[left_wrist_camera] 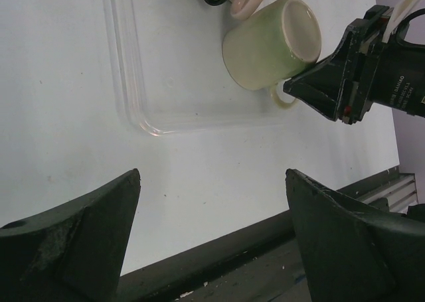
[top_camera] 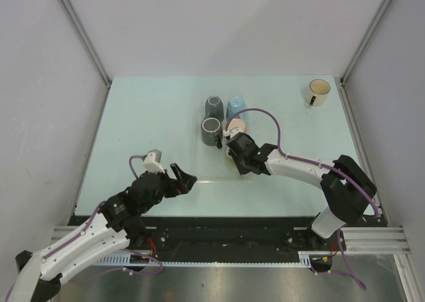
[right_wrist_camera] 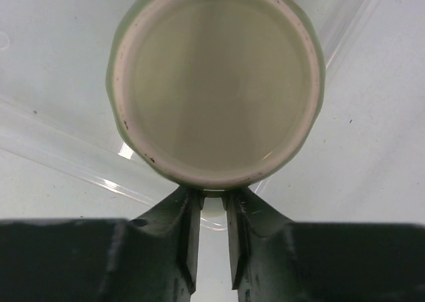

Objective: Turn the mug right side up

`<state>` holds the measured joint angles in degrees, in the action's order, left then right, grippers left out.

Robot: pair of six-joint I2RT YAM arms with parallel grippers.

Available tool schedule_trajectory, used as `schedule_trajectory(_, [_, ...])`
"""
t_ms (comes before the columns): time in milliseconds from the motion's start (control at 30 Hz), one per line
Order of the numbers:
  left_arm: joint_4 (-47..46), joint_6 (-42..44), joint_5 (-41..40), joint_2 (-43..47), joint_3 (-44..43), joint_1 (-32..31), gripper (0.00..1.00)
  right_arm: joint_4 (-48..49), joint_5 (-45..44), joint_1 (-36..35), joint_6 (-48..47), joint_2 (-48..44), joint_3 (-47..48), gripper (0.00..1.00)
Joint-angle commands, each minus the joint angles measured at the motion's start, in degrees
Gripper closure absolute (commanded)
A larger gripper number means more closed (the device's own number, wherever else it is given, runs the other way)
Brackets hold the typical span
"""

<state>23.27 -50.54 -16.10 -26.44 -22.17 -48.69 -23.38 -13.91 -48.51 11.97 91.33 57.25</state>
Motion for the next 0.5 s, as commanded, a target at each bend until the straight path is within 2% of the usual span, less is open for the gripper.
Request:
schedule_trajectory(0, [-1.12,-0.43,0.72,0.33,0.38,0.35,0.06,0.08,-0.5,-0.62,0.25,0.25,2.25,0.86])
schedule_trajectory(100, [-1.12,-0.43,0.72,0.24,0.2,0.35,0.06,0.0,-0.41,-0.71,0.51,-0.1,2.25,0.99])
schedule_trajectory(133, [-1.12,-0.43,0.72,0.33,0.2,0.35,0.06,0.0,-0.5,-0.62,0.69,-0.1,2.25,1.0])
schedule_trajectory(467, [-1.38,-0.7,1.16,0.51,0.64,0.35,0.06,-1.94,-4.01,-1.85,1.83,-2.38,2.25,1.0])
